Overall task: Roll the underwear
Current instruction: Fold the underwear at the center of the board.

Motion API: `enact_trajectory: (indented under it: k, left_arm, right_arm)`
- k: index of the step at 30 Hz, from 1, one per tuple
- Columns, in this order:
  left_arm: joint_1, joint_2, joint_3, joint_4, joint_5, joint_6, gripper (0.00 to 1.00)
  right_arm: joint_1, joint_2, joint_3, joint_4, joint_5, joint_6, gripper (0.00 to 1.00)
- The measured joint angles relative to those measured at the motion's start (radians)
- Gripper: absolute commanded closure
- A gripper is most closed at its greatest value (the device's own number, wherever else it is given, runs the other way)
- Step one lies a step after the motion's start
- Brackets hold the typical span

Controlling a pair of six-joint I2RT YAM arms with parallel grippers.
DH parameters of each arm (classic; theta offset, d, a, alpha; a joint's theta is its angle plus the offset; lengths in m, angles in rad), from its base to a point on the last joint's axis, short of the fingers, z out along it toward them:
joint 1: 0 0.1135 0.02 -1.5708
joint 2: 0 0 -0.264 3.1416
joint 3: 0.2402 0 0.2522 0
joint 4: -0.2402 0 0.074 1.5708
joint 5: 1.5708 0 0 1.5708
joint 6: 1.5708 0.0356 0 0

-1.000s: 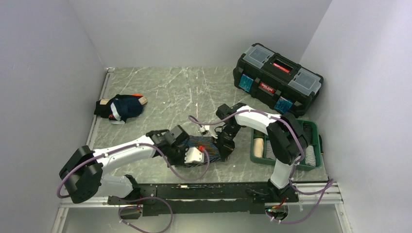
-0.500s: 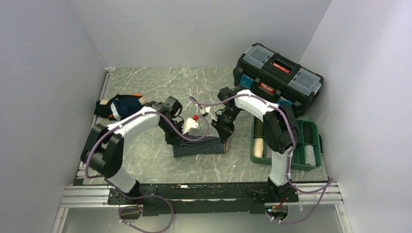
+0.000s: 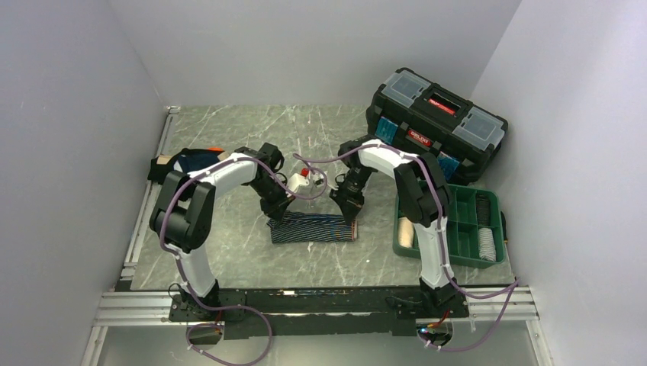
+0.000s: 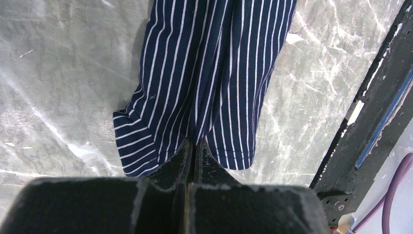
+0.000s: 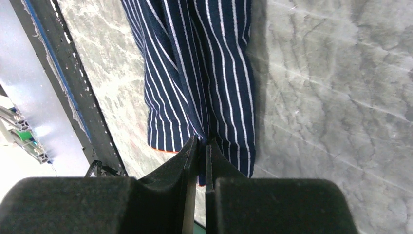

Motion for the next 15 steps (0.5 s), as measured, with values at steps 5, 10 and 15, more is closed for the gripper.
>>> enact_trajectory:
  k: [5, 10, 15]
  left_arm:
    - [0.006, 0.012, 0.000, 0.006, -0.005, -0.014, 1.00]
    - [0.016, 0.016, 0.000, 0.015, -0.007, -0.028, 1.00]
    - [0.026, 0.019, 0.000, 0.029, -0.016, -0.041, 1.00]
  right_arm:
    - [-0.002, 0.023, 0.023, -0.001, 0.001, -0.002, 0.91]
    - [-0.002, 0.030, 0.055, -0.007, 0.004, -0.005, 0.89]
    - [-0.002, 0.031, 0.071, -0.009, 0.011, -0.005, 0.85]
